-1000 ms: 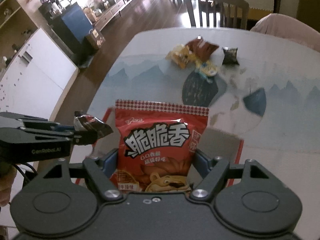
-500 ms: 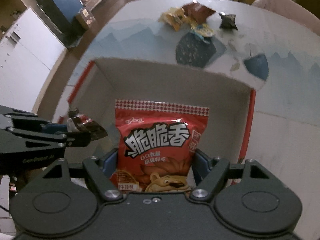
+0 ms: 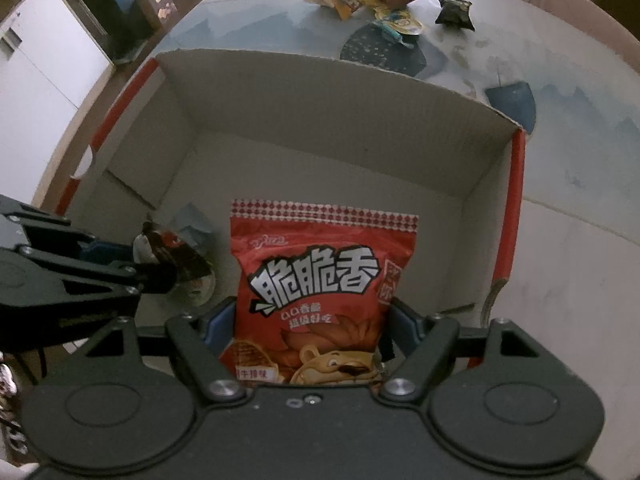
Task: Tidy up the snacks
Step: 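Open both tools to drop the red bag and dark candy into the box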
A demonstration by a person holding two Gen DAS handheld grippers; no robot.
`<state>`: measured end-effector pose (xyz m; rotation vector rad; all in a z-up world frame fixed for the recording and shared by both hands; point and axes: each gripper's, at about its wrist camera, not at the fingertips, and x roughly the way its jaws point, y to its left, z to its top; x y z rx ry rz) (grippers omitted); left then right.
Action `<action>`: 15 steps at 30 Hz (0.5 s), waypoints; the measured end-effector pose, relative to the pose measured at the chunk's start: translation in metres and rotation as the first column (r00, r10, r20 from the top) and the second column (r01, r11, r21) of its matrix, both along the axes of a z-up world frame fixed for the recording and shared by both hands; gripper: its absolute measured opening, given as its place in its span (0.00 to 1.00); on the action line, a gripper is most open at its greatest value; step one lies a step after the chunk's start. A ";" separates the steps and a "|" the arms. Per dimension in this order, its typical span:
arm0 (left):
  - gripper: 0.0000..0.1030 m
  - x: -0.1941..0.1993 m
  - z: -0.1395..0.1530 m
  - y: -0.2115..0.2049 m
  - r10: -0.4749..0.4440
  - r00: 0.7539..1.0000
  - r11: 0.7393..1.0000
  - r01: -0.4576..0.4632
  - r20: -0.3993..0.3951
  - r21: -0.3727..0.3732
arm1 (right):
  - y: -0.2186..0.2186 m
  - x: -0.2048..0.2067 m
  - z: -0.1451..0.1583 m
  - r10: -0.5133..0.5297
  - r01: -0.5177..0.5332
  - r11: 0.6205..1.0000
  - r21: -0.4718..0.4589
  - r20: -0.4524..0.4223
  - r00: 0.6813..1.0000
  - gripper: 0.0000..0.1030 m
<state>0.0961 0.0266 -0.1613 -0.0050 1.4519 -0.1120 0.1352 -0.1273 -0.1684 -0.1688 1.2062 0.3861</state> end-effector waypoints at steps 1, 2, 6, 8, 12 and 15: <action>0.21 0.000 -0.002 0.000 0.000 1.000 1.000 0.000 -0.001 0.003 | 0.001 -0.001 0.001 0.000 0.000 1.000 -0.009 0.005 1.000 0.75; 0.21 -0.001 -0.004 -0.001 -0.002 1.000 1.000 0.002 -0.001 0.005 | 0.002 -0.001 0.002 0.008 -0.007 1.000 -0.021 0.012 1.000 0.75; 0.21 -0.003 -0.012 -0.001 -0.001 1.000 1.000 0.001 -0.014 0.013 | 0.004 -0.004 0.007 0.031 -0.030 0.999 -0.043 0.025 0.999 0.75; 0.21 -0.002 -0.015 -0.002 -0.001 1.000 1.000 0.002 -0.020 0.016 | 0.005 -0.003 0.009 0.039 -0.037 0.998 -0.060 0.026 0.999 0.75; 0.21 -0.004 -0.018 -0.003 -0.005 1.000 1.000 0.005 -0.026 0.016 | 0.006 0.000 0.010 0.057 -0.055 0.994 -0.090 0.015 0.998 0.76; 0.21 -0.003 -0.018 -0.005 0.000 1.000 1.000 0.001 -0.023 0.020 | 0.005 -0.002 0.010 0.063 -0.062 0.995 -0.084 0.012 0.998 0.76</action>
